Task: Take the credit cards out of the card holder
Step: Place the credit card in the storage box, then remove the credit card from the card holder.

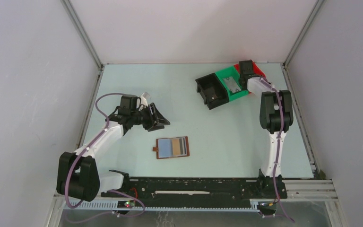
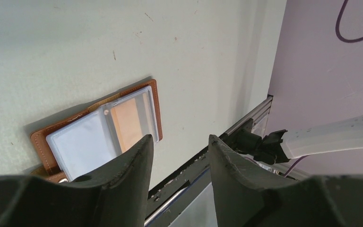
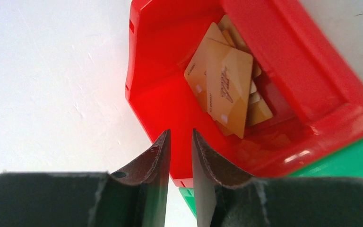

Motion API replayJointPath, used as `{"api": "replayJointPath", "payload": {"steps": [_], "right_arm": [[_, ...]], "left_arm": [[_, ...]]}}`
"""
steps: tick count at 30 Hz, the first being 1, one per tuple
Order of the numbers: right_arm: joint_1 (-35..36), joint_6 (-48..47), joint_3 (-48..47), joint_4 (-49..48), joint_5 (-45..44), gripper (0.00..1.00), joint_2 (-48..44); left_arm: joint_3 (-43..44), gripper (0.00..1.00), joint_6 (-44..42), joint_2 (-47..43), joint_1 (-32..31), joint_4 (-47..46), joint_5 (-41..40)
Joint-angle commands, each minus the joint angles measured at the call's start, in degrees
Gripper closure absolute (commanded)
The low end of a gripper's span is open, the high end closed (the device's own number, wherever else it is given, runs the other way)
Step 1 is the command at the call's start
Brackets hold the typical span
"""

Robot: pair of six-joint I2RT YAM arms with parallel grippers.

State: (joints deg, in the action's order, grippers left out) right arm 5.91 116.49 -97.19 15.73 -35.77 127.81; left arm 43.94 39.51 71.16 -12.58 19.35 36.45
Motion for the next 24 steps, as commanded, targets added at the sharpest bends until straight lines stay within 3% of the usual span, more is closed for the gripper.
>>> {"api": "replayJointPath", "payload": {"steps": [1,4,7,11,16,20,24], "right_arm": [[0.90,21.41,7.25,-4.38,-1.15,0.68,-6.97],[0.29,10.40,12.45,-12.71,-2.92,0.67,-12.98],[-1.19,-10.58,18.92,-26.27,0.53,0.64,-20.40],[-4.45,-39.34,20.11,-34.28,23.51,0.61,-27.52],[-0.68,-62.11,20.13,-20.23,37.25,0.56,-36.40],[8.74,-78.90,20.30,-2.90,30.70,0.52,-41.20],[17.25,-83.99,22.60,9.71,32.38,0.54,-42.28]], "left_arm": [[1.85,0.48,-0.57,-1.75,0.14,-1.60,1.25],[1.47,0.48,-0.50,-2.56,0.19,-1.55,1.00],[0.51,0.48,-0.71,-3.51,0.18,-0.72,-0.17],[-0.91,0.48,-1.50,-4.94,0.05,1.06,-1.70],[-3.16,0.48,-1.72,-7.40,0.10,3.40,-4.94],[-4.73,0.48,-2.27,-10.26,0.05,6.22,-8.35],[-6.39,0.48,-3.08,-13.25,0.10,9.58,-12.03]]}}
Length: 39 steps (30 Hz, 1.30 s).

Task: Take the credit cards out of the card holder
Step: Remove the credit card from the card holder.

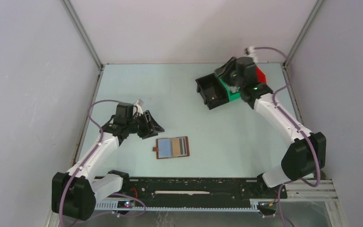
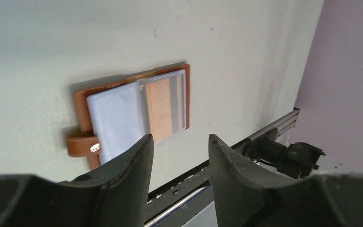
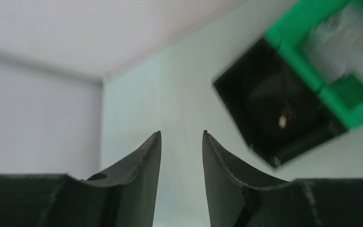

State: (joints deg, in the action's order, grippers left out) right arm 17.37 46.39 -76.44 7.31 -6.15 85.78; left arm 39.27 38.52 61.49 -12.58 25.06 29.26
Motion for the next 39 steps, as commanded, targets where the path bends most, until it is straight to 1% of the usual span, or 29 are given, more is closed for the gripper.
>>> {"api": "replayJointPath", "payload": {"steps": [1,3,5,8,12,13,15,20,25,27,31,34,39], "right_arm": [[7.09,-14.49,5.16,18.39,6.19,0.55,-0.74],[10.29,-14.58,11.62,16.43,12.06,0.55,-2.75],[14.34,-13.92,17.48,14.14,13.70,0.55,-5.15],[20.37,-12.78,22.76,14.34,10.06,0.54,-7.76],[29.76,-14.14,26.25,14.41,0.05,0.50,-11.21],[31.69,-15.05,26.75,13.61,-0.80,0.49,-11.47],[34.12,-15.11,26.89,11.61,0.50,0.49,-10.92],[35.66,-9.32,26.87,3.15,9.18,0.49,-6.58],[35.81,-2.01,26.86,-6.57,16.48,0.50,0.43],[35.73,-0.21,26.90,-9.44,17.27,0.50,3.07],[35.32,1.84,26.88,-12.10,18.27,0.51,7.67],[35.23,2.64,26.89,-12.11,18.10,0.51,9.52],[35.72,2.10,26.89,-9.31,14.51,0.51,8.86]], "left_arm": [[-2.00,0.49,-2.33,-4.29,0.10,4.65,-5.81],[-2.61,0.49,-2.57,-5.76,0.04,6.57,-8.23],[-3.06,0.48,-2.38,-7.51,0.09,8.49,-11.42],[-4.32,0.47,-1.59,-10.53,0.10,10.05,-14.48],[-5.61,0.47,-0.66,-14.57,0.09,10.53,-17.44],[-5.82,0.47,-0.45,-15.20,0.09,9.96,-17.24],[-5.64,0.47,-0.80,-15.04,0.10,9.23,-16.18],[-4.26,0.49,-2.64,-10.05,-0.28,9.21,-13.76],[-4.96,0.49,-1.36,-8.99,-0.63,7.69,-14.18],[-5.22,0.49,-0.82,-8.34,-0.62,7.57,-15.63],[-6.95,0.49,1.57,-6.04,-0.56,6.49,-19.33],[-8.19,0.49,1.99,-3.36,-0.66,4.64,-17.95],[-9.67,0.49,2.54,-1.33,-0.63,1.94,-15.83]]}}
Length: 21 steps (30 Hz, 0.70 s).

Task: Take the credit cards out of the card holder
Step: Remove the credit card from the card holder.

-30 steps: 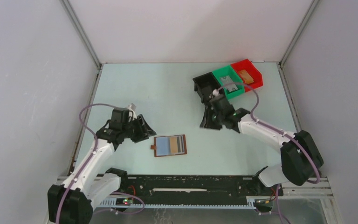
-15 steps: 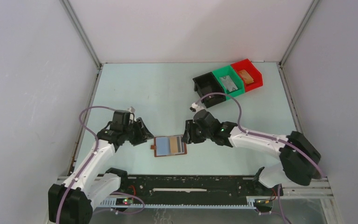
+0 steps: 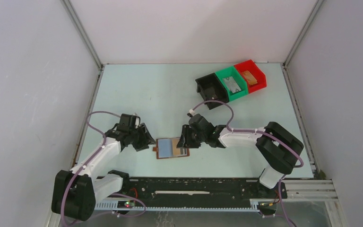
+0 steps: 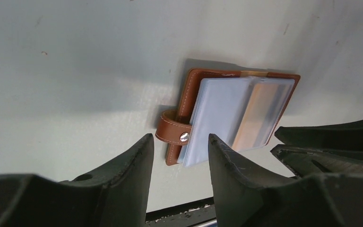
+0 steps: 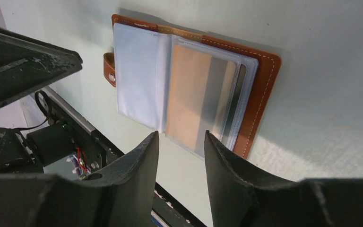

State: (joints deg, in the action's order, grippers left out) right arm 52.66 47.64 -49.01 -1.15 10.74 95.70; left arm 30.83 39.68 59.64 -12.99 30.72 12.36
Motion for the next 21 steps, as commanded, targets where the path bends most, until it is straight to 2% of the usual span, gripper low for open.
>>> {"api": "replayJointPath", "payload": {"steps": [1,15,21], "right_arm": [[0.38,0.80,-0.55,-0.38,-3.12,0.51,-1.20],[0.51,2.49,-0.11,0.65,-6.76,0.51,1.08],[0.53,2.17,-0.11,-0.01,-5.74,0.51,2.36]], "left_arm": [[-1.29,0.49,1.30,0.89,-0.19,-3.86,1.22],[-2.22,0.49,1.28,4.60,-0.19,-5.71,3.01],[-2.13,0.49,1.19,5.96,-0.19,-6.46,3.78]]}}
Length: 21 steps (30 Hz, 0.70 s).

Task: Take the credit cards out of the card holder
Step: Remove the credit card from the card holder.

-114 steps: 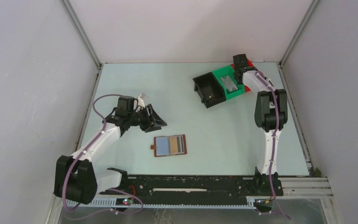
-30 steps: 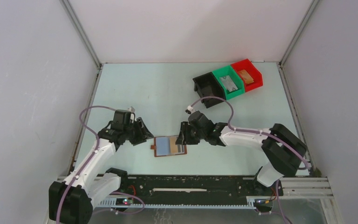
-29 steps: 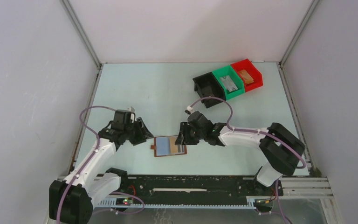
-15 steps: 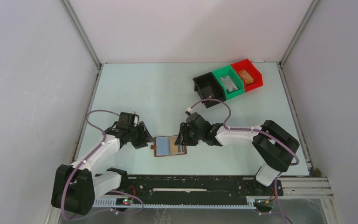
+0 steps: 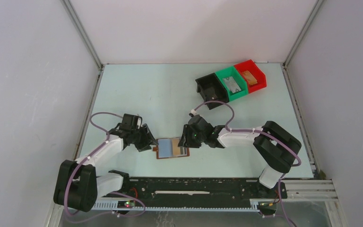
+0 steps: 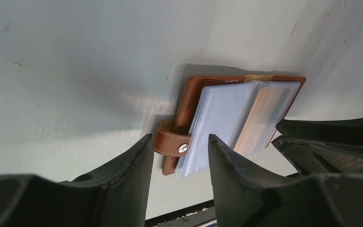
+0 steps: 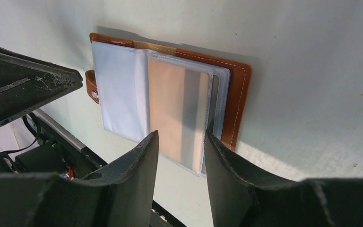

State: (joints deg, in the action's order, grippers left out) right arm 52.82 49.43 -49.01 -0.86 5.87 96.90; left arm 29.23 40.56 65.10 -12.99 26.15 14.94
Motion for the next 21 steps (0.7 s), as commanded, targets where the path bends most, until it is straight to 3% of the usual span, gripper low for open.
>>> {"api": "replayJointPath", "payload": {"steps": [1,21], "right_arm": [[0.40,0.45,-0.12,-0.54,-0.48,0.51,1.44],[0.97,2.30,-0.12,-11.93,10.49,0.51,0.50]], "left_arm": [[-0.58,0.49,0.31,0.61,-0.19,-1.97,1.25],[-1.37,0.49,0.40,1.82,-0.80,-3.56,2.25]]}}
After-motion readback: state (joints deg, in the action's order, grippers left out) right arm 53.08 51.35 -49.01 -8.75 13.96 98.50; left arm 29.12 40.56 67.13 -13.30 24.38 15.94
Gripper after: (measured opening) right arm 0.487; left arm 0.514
